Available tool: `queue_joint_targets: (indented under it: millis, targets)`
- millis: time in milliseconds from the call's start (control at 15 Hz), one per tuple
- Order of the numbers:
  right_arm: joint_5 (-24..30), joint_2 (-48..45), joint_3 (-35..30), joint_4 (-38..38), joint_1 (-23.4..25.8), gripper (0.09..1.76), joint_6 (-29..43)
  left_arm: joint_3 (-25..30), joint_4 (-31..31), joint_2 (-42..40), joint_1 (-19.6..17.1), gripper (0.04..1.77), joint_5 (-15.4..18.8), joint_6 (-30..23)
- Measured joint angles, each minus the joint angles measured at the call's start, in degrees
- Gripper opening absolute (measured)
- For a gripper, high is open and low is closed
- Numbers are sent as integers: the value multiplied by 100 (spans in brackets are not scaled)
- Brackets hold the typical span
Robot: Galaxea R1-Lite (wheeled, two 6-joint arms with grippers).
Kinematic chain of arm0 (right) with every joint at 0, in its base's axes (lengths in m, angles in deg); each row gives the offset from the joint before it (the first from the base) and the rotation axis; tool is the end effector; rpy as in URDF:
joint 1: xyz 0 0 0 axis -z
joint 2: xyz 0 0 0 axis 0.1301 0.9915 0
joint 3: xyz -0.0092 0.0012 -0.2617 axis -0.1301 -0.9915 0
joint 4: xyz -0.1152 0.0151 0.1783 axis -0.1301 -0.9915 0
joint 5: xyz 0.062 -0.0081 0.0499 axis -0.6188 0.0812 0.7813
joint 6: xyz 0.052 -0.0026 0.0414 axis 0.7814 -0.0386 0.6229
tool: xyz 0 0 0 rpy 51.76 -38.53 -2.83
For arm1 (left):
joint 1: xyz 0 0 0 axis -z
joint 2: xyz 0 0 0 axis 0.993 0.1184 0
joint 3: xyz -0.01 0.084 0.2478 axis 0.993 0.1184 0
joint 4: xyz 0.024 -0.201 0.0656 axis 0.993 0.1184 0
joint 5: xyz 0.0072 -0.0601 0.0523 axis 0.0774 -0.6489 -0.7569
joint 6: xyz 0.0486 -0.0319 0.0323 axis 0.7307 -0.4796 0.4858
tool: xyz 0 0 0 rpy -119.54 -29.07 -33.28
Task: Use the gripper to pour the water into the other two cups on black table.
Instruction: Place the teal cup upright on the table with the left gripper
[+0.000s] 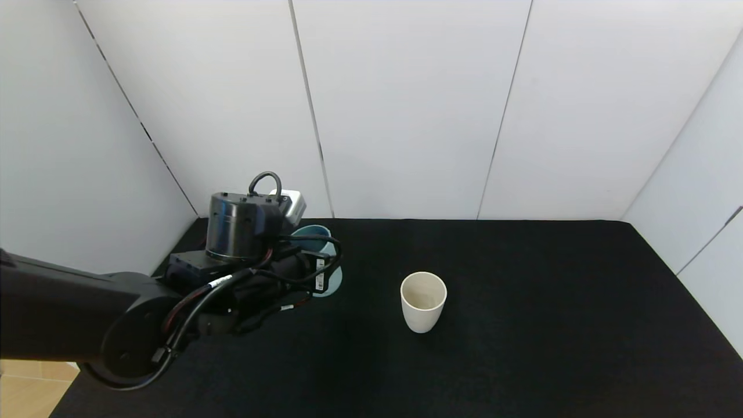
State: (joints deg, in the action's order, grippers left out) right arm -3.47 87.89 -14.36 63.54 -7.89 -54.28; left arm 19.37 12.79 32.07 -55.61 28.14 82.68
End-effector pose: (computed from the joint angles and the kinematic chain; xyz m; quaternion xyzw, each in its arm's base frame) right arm 0.0835 0.0008 0.0750 0.0033 0.0008 0.0051 1.0000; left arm 0.3354 -0.1572 0.0800 0.0135 0.1966 -0.1057 0.9747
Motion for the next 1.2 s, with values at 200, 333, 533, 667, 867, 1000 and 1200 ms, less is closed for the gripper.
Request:
queue_joint_targets:
  millis: [200, 333, 533, 667, 867, 1000, 1200]
  targets:
    - [0, 0, 0, 0, 0, 171, 2, 215, -802, 393, -94, 115, -41, 54]
    - [0, 0, 0, -2, 0, 171, 4, 217, -879, 651, -110, 115, -57, 26]
    - [-2, 0, 0, 0, 0, 171, 0, 160, -1139, 1048, -163, 115, -72, 48]
    - [0, 0, 0, -2, 0, 171, 2, 146, -1323, 1285, -179, 115, -74, 63]
    - [0, 0, 0, 0, 0, 171, 0, 113, -1347, 1547, -216, 115, -77, 72]
    - [-2, 0, 0, -2, 0, 171, 0, 88, -1348, 1663, -232, 115, -74, 76]
    - [0, 0, 0, -2, 0, 171, 2, 82, -1348, 1731, -236, 115, -74, 83]
